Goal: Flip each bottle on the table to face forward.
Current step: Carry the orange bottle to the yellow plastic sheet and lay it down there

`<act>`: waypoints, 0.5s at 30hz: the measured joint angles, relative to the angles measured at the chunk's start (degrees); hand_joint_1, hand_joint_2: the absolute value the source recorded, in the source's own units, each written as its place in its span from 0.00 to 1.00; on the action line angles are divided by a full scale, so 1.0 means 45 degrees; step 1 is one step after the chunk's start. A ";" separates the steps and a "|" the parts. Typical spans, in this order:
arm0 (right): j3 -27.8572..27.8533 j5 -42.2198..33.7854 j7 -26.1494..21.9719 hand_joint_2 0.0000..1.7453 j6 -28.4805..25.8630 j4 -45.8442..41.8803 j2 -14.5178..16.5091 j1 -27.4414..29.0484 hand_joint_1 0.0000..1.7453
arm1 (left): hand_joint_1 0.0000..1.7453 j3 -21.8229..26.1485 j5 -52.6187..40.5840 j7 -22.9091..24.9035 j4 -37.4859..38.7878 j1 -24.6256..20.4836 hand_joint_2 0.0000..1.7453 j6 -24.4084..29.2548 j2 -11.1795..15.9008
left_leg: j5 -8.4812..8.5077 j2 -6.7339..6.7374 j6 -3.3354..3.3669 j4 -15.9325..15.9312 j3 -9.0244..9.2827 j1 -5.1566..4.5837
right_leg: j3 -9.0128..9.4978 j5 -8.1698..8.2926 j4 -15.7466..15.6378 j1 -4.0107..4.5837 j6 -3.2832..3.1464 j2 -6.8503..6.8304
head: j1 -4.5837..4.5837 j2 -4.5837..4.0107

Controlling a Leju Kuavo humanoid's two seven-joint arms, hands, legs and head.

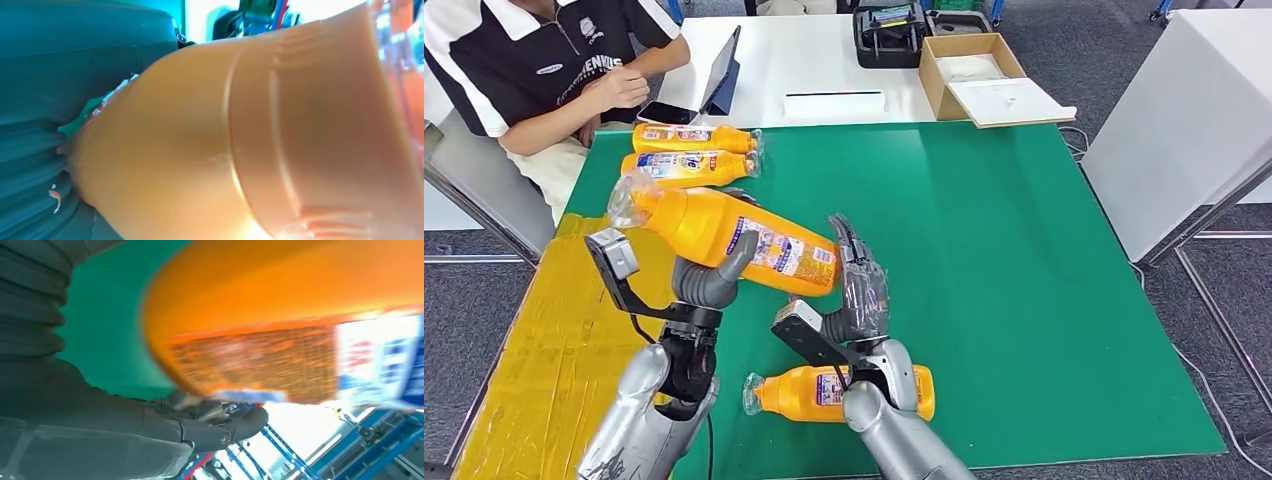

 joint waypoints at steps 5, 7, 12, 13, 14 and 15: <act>0.0393 -0.1101 -0.0083 1.00 0.1123 -0.1045 -0.0175 0.0399 0.00 | 1.00 0.0614 -0.0588 -0.0108 -0.0686 0.0475 1.00 0.0542 0.0042 | -0.0001 0.0013 -0.0001 0.0000 -0.0004 0.0000 | -0.0006 -0.0001 0.0001 -0.0001 -0.0001 0.0009 | 0.0000 0.0000; 0.0621 -0.1266 0.0087 1.00 0.1521 -0.1720 -0.0277 0.0601 0.00 | 1.00 0.0909 -0.0716 -0.0109 -0.1010 0.0739 1.00 0.0582 0.0062 | -0.0002 0.0013 -0.0002 0.0000 -0.0012 0.0000 | -0.0015 -0.0003 0.0001 -0.0001 -0.0002 0.0009 | 0.0001 0.0000; 0.1045 -0.1648 0.0143 1.00 0.2163 -0.3146 -0.0510 0.1033 0.00 | 1.00 0.1442 -0.1288 -0.0130 -0.1468 0.1147 1.00 0.0952 0.0091 | -0.0009 0.0012 -0.0008 -0.0001 -0.0020 0.0000 | -0.0022 -0.0006 0.0000 -0.0001 -0.0005 0.0009 | 0.0001 0.0000; 0.1139 -0.1746 0.0144 1.00 0.2326 -0.3591 -0.0608 0.1172 0.00 | 1.00 0.1580 -0.1498 -0.0137 -0.1502 0.1204 1.00 0.1084 0.0095 | -0.0010 0.0012 -0.0008 -0.0001 -0.0020 -0.0001 | -0.0024 -0.0006 -0.0001 -0.0001 -0.0005 0.0009 | 0.0001 0.0000; 0.1222 -0.1826 0.0166 1.00 0.2476 -0.4068 -0.0721 0.1308 0.00 | 1.00 0.1716 -0.1723 -0.0159 -0.1515 0.1245 1.00 0.1221 0.0102 | -0.0009 0.0012 -0.0008 -0.0001 -0.0021 -0.0001 | -0.0025 -0.0006 -0.0001 -0.0001 -0.0005 0.0008 | 0.0001 0.0000; 0.1285 -0.1881 0.0195 1.00 0.2585 -0.4552 -0.0849 0.1427 0.00 | 1.00 0.1841 -0.1976 -0.0200 -0.1517 0.1269 1.00 0.1382 0.0113 | -0.0009 0.0012 -0.0008 -0.0001 -0.0021 -0.0001 | -0.0026 -0.0006 -0.0001 -0.0002 -0.0005 0.0007 | 0.0001 0.0000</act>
